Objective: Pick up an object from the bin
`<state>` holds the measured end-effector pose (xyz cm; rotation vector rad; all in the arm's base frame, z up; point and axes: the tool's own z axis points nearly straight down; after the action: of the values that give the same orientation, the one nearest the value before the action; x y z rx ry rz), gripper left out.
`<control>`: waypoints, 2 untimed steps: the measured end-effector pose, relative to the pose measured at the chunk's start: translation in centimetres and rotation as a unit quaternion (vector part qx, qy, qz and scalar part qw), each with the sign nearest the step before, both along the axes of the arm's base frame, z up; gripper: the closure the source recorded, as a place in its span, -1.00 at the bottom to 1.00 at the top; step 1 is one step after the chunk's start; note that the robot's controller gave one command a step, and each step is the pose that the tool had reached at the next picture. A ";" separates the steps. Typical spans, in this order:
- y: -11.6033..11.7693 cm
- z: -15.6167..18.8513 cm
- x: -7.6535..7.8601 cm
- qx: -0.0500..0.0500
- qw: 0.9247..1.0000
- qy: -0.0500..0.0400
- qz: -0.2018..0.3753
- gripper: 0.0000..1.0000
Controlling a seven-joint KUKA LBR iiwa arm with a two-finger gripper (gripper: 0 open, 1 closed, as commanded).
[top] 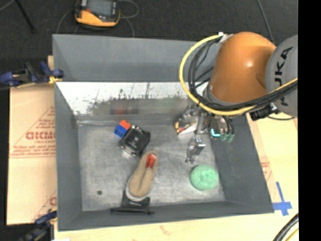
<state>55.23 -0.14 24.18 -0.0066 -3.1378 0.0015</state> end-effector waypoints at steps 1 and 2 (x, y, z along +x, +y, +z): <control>0.0 0.4 0.1 0.000 1.000 -0.004 0.000 -1.00; 3.6 -4.4 -0.8 0.000 0.997 -0.005 0.071 -1.00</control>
Offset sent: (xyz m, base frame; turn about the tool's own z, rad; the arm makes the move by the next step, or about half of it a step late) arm -0.0343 0.1337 -0.1718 -0.5119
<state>54.47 3.48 19.82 0.2171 -3.1403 0.0013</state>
